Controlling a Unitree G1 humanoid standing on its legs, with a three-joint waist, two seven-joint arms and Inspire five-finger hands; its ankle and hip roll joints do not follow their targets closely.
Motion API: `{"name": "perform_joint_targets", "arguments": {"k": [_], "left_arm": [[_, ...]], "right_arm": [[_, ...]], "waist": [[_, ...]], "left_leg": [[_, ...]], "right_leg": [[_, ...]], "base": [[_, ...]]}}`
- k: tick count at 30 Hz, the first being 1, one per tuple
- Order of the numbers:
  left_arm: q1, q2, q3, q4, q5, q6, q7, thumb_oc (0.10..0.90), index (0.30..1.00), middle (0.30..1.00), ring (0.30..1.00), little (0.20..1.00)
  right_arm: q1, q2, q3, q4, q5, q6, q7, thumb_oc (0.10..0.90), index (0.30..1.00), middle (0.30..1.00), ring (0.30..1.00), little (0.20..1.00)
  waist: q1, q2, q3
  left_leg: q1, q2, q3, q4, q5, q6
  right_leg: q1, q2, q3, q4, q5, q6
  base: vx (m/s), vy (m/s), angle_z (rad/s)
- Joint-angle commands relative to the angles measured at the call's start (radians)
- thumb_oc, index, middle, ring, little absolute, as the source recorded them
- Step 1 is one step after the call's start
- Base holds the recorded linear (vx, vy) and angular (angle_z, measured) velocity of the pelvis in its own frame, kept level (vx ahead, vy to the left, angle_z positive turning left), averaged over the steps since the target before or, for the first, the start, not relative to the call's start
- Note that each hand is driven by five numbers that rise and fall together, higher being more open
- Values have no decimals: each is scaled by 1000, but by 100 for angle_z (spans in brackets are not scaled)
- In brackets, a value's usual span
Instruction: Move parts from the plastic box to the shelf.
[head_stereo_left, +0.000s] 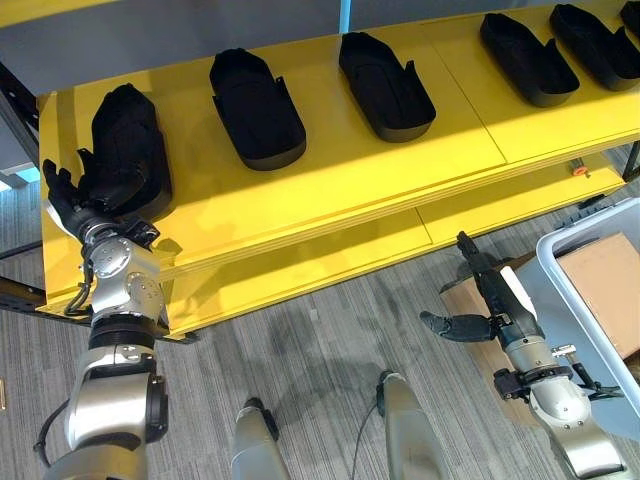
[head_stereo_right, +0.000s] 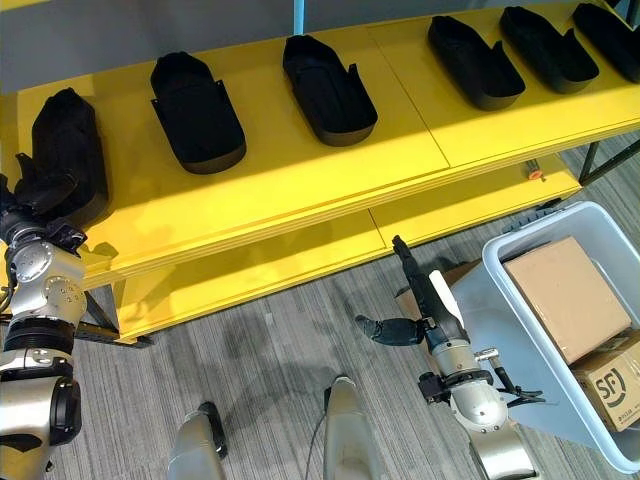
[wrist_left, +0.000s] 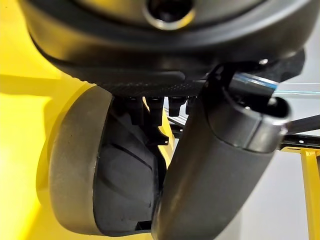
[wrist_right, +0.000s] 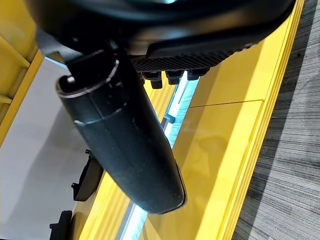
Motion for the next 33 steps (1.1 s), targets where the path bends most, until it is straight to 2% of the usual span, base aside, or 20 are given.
{"name": "perform_joint_targets", "arguments": {"k": [1,4,14,30,33], "left_arm": [[-28,99,-9,-44,67,-89,21,900,1000,1000,1000,1000],[-40,112,-33,-76,111,-89,22,900,1000,1000,1000,1000],[-77,92,-102,-226,117,-151,-6,900,1000,1000,1000,1000],[-66,104,-124,-346,105,-201,-49,900,1000,1000,1000,1000],[-36,121,-123,-393,148,-196,-57,900,1000,1000,1000,1000]], "right_arm": [[-42,-35,-82,-119,22,-111,-36,900,1000,1000,1000,1000],[-46,-38,-88,-120,25,-114,-31,900,1000,1000,1000,1000],[-70,-28,-97,-105,39,-123,-19,900,1000,1000,1000,1000],[-64,-15,-109,-100,49,-136,7,900,1000,1000,1000,1000],[-60,-12,-117,-101,50,-139,11,900,1000,1000,1000,1000]], "waist": [[25,-7,-63],[23,-7,-65],[15,-1,-72],[14,12,-75],[17,15,-74]], "left_leg": [[22,-25,-17,8,-29,71],[24,-25,-15,5,-28,71],[25,-26,-18,4,-26,70],[33,-25,-17,4,-27,69],[35,-25,-18,2,-25,68]], "right_leg": [[27,3,-36,-30,45,-56],[26,3,-35,-29,44,-57],[23,7,-33,-21,41,-60],[25,9,-31,-16,42,-62],[28,8,-29,-18,44,-62]], "base": [[0,0,0],[0,0,0],[0,0,0],[0,0,0],[0,0,0]]}}
